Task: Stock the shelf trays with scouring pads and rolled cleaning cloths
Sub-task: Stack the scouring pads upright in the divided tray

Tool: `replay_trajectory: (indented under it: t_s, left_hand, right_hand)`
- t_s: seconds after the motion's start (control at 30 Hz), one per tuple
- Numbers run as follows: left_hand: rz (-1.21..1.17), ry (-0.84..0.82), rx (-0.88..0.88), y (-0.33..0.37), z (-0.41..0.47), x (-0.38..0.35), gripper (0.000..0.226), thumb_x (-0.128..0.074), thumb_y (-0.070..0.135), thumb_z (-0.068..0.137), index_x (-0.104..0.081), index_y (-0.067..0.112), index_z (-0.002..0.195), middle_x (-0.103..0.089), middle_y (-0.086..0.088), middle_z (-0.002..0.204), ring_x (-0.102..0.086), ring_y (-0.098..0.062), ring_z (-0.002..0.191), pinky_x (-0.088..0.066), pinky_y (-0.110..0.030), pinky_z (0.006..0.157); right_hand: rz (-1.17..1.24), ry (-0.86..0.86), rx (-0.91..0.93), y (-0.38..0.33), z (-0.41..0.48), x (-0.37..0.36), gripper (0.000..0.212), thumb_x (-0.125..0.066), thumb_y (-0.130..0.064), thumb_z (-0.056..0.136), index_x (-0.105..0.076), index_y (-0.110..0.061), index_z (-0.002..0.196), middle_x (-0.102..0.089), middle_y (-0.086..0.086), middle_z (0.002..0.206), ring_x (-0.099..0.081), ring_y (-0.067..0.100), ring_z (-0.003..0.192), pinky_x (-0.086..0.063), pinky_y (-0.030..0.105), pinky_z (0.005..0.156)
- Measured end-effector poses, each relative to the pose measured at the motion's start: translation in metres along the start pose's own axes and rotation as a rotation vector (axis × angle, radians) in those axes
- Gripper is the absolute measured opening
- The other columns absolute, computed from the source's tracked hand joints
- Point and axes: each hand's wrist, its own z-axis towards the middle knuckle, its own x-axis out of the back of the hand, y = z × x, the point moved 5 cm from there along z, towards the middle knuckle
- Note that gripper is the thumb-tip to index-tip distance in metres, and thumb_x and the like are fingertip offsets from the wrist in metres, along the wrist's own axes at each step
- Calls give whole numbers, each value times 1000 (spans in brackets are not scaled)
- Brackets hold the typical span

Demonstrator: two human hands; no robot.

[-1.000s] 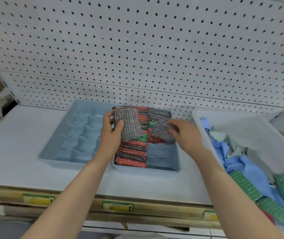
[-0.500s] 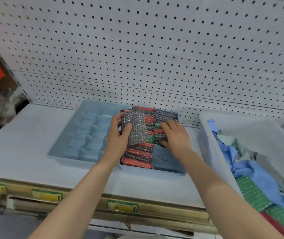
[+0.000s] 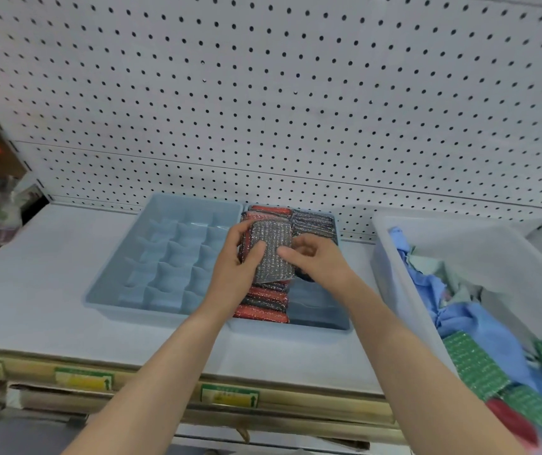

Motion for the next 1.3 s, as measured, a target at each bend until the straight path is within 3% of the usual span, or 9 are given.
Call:
replay_trajectory:
  t_s: [0.2,0.37,0.5,0.6,0.83,0.97,1.17,1.23,1.3]
  left_hand:
    - [33,-8,-29,1,2,1,35,-53,20,99,-52,46,122,-59,22,120,-61,-14,112,-55,-49,91]
    - [39,67,-23,-4,2,9,47,-52,14,99,-43,53,123,-52,25,117,-61,-9,104,-58,-43,85]
    - [16,95,-25,-7,1,10,55,-52,13,99,-35,52,132,-52,7,125,-62,-7,99,-59,-29,77]
    - [7,92,-9,-7,-2,10,60,-53,14,99,-28,50,139,-52,13,118,-64,4,89,-56,-20,67]
    - [22,49,-12,-6,-4,10,54,-55,14,98,-34,50,131,-55,14,115,-64,4,91,-58,-24,71]
    - [-11,-29,-10,-9,-4,1,51,-58,13,96,-43,48,130,-57,1,122,-63,-16,107,-58,-47,84]
    - [-28,-50,-38,-7,-4,-4,32,-49,17,101,-52,37,125,-56,-5,127,-63,-18,107,-58,-41,84]
    - [-47,-14,-27,-8,-2,3,39,-48,4,99,-52,35,122,-54,-7,127,-65,-13,100,-59,-31,78]
    - [-56,25,-17,-8,-2,11,47,-47,-2,98,-52,42,116,-53,-8,129,-66,-14,101,-59,-29,76]
  right_hand:
    - [221,83,-28,9,-4,33,20,-77,-21,82,-60,-16,90,-62,-6,67,-55,13,65,-49,27,65]
    - [-578,374,180,8,-14,71,24,-71,-22,85,-66,-22,109,-69,1,95,-63,22,85,-50,33,78]
    - [-929,332,293,18,-9,40,19,-69,-11,85,-70,-16,103,-69,7,92,-59,30,91,-49,36,70]
    - [-1087,206,261,42,0,8,28,-76,4,62,-72,-12,85,-67,8,81,-62,30,81,-47,30,59]
    - [-913,275,246,37,3,15,15,-66,-21,88,-71,-17,103,-70,2,101,-60,23,95,-52,34,76]
    - [-315,257,165,10,-10,11,27,-59,-44,93,-70,-23,105,-69,-10,91,-61,3,80,-46,16,70]
    - [205,93,16,11,-14,8,23,-75,-18,84,-62,-26,101,-72,-2,95,-67,13,83,-53,24,68]
    - [168,179,15,16,-16,27,26,-74,-18,85,-60,-26,105,-71,-1,97,-67,15,84,-54,27,69]
    - [-189,271,58,19,-19,49,29,-73,-21,85,-63,-24,112,-68,-5,98,-64,13,85,-51,28,77]
